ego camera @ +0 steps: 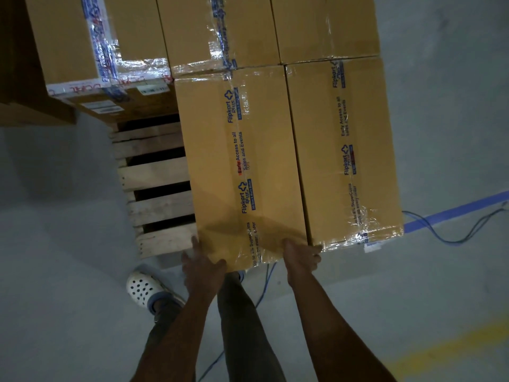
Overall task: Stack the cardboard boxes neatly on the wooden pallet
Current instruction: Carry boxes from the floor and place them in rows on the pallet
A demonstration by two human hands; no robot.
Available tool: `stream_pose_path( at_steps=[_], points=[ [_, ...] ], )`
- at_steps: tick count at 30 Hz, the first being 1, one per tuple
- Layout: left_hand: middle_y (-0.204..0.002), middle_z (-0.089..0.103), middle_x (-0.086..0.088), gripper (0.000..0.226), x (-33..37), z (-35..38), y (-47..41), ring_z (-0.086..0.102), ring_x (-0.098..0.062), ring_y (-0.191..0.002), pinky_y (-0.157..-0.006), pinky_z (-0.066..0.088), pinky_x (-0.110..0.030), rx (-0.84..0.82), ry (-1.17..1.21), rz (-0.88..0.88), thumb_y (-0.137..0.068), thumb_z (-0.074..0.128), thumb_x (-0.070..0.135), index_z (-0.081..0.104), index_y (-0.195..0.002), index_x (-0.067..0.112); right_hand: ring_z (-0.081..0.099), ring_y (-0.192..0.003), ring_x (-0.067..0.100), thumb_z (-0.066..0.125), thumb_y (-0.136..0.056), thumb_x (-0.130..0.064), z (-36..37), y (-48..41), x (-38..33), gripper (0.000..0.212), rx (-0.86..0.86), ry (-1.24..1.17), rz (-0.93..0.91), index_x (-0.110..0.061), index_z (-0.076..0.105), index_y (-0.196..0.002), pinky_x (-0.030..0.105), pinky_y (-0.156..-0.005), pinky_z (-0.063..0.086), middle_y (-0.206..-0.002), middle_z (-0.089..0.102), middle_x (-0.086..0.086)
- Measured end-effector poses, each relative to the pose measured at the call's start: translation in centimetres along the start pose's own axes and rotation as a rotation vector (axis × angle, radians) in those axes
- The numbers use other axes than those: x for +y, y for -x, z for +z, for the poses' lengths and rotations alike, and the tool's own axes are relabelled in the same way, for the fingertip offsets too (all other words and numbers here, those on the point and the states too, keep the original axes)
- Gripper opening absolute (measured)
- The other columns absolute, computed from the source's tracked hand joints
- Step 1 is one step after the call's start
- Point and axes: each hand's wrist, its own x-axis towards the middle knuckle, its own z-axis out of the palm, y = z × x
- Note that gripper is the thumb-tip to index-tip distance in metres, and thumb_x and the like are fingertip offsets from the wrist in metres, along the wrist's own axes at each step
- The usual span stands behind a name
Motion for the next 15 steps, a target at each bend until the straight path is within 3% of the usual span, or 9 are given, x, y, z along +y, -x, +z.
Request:
stream_pose_path(
  at_steps=[2,5,8,12,15],
  points=[
    [-0.166,0.002,-0.016,0.098,-0.1,-0.1,-0.1,0.017,-0.044,-0.148,-0.111,0.034,-0.065,0.019,-0.315,0.173,-0.089,0.067,0.042,0.002,-0.161,0.028,0.027,-0.146,0.031,0.074,-0.079,-0.035,-0.1,0.9,0.8,0.107,0.052,0.240,-0.309,-0.024,0.005,-0.159,0.055,-0.109,0.031,-0.164,0.014,0.008],
    [-0.167,0.003,-0.014,0.101,-0.2,-0.3,-0.5,0.014,-0.041,-0.151,-0.113,0.030,-0.065,-0.085,-0.452,0.202,-0.091,0.061,0.056,-0.003,-0.161,0.025,0.016,-0.151,0.026,0.067,-0.085,-0.039,-0.2,1.2,1.7,0.098,-0.009,0.539,-0.644,-0.028,0.006,-0.160,0.056,-0.111,0.027,-0.167,0.005,-0.002],
    [-0.166,0.009,-0.014,0.104,-0.2,-0.4,-0.5,0.017,-0.040,-0.150,-0.112,0.032,-0.062,-0.102,-0.467,0.202,-0.089,0.063,0.054,-0.005,-0.161,0.022,0.011,-0.153,0.023,0.062,-0.090,-0.043,-0.1,1.1,1.9,0.090,-0.135,0.664,-0.683,-0.028,0.009,-0.161,0.058,-0.114,0.025,-0.168,-0.001,-0.006],
    [-0.166,0.012,-0.018,0.099,-0.7,-0.5,0.1,0.025,-0.041,-0.147,-0.110,0.036,-0.058,0.041,-0.535,0.345,-0.085,0.063,0.048,0.011,-0.161,0.014,0.007,-0.154,0.020,0.060,-0.091,-0.037,-0.4,1.3,2.1,0.087,-0.035,0.663,-0.729,-0.027,0.010,-0.161,0.056,-0.117,0.021,-0.169,0.001,-0.006],
    [-0.170,0.000,-0.008,0.097,-2.0,-0.5,-0.3,0.020,-0.036,-0.151,-0.112,0.034,-0.057,0.021,-0.612,0.419,-0.088,0.061,0.051,0.010,-0.161,0.015,0.007,-0.155,0.020,0.058,-0.093,-0.042,-0.4,1.0,2.0,0.084,-0.091,0.729,-0.747,-0.027,0.010,-0.161,0.057,-0.118,0.018,-0.169,0.000,-0.006]
  ],
)
